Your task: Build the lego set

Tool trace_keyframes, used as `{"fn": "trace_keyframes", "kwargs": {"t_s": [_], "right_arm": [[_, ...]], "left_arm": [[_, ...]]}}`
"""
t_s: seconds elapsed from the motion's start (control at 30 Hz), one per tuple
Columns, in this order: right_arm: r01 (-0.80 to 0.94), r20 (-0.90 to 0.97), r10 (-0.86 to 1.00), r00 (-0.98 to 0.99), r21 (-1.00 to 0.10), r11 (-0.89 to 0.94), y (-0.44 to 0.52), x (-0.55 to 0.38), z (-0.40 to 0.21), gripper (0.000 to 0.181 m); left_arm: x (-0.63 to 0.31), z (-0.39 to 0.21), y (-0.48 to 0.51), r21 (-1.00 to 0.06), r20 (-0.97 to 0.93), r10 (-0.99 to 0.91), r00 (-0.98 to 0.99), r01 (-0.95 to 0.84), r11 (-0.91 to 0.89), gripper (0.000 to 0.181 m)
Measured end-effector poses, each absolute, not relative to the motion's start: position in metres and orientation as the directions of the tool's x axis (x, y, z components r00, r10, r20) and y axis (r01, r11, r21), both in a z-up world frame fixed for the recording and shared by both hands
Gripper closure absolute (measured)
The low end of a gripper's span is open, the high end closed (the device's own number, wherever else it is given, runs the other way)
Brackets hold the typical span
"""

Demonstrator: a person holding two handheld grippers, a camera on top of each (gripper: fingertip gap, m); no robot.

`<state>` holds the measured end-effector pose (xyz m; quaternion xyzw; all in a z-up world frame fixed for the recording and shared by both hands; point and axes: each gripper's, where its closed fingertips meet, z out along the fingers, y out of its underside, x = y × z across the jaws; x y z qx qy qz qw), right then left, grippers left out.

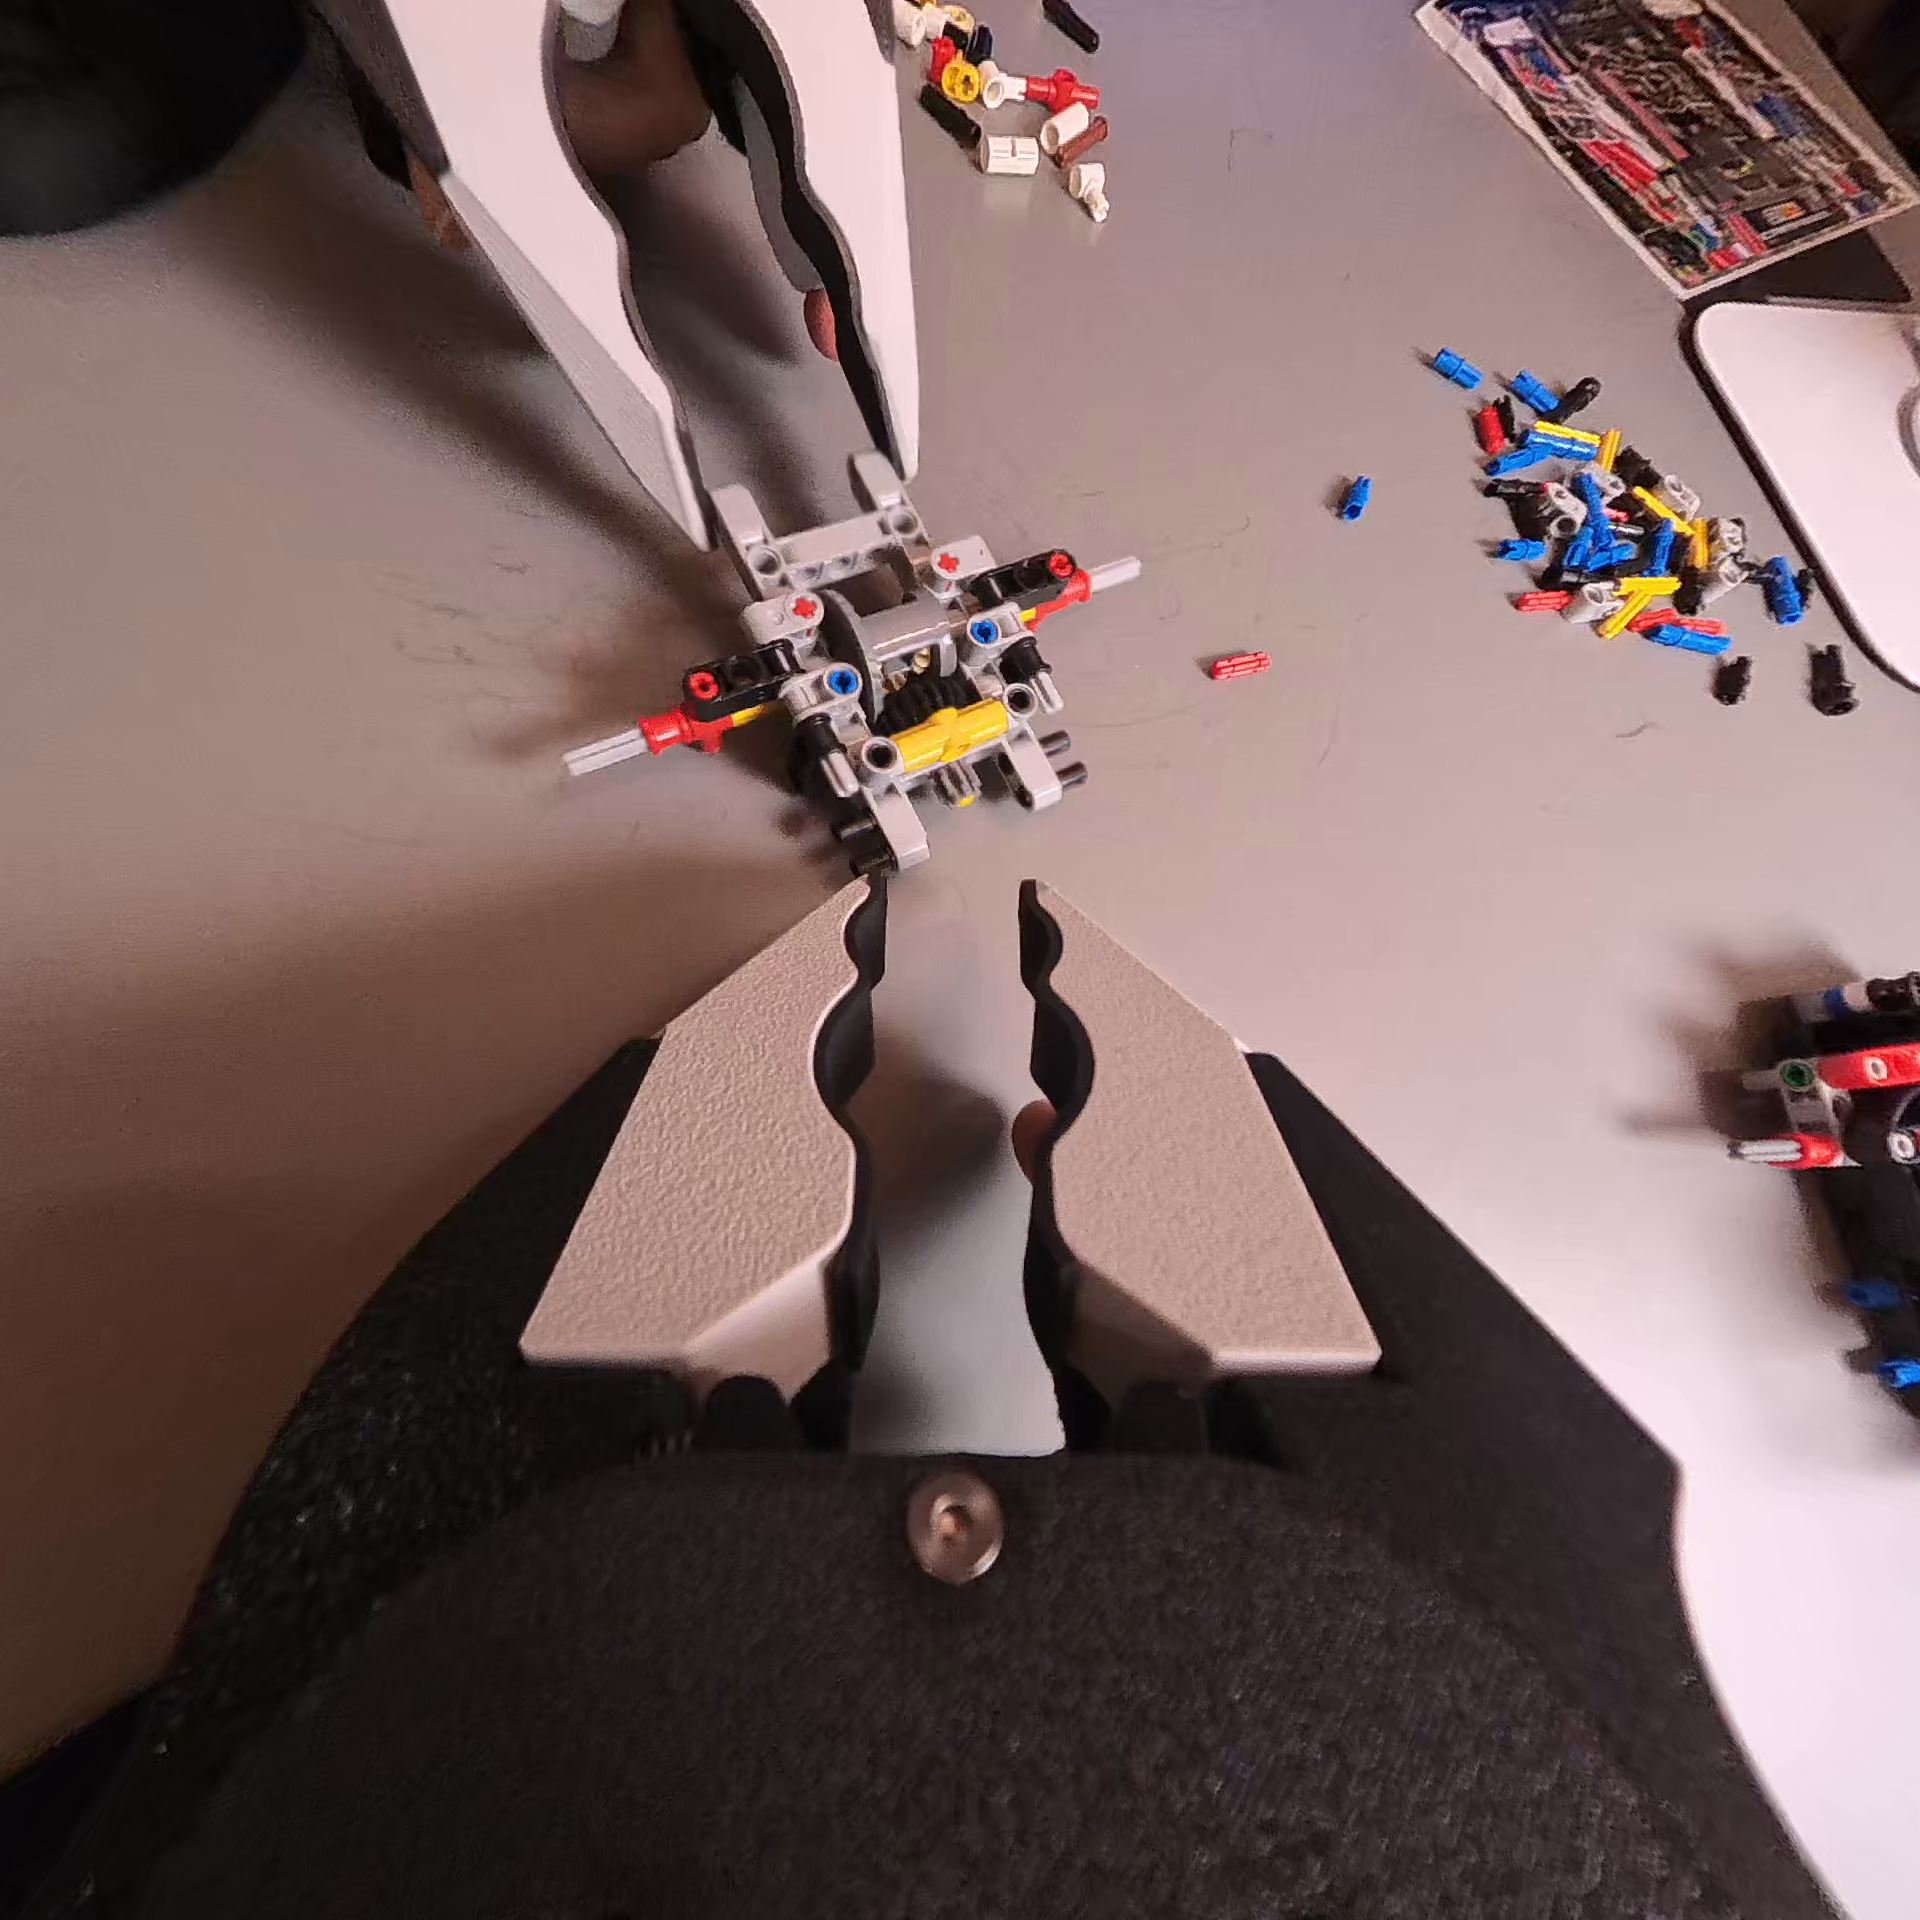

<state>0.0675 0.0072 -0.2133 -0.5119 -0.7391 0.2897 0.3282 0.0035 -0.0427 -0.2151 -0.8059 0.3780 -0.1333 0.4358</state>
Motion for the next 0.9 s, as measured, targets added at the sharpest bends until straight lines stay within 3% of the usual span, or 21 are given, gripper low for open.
{"fn": "trace_keyframes", "kwargs": {"t_s": [0.43,0.9], "right_arm": [[0.547,0.16,0.95,-0.266,-0.787,0.286,0.003,0.064,-0.213,0.147],[0.559,0.162,0.974,-0.16,-0.799,0.224,0.011,0.057,-0.202,0.151]], "left_arm": [[-0.016,-0.22,-0.04,-0.793,-0.117,-0.77,0.627,-0.526,-0.307,0.141],[-0.001,-0.222,-0.048,-0.765,-0.081,-0.705,0.705,-0.497,-0.409,0.139]]}}
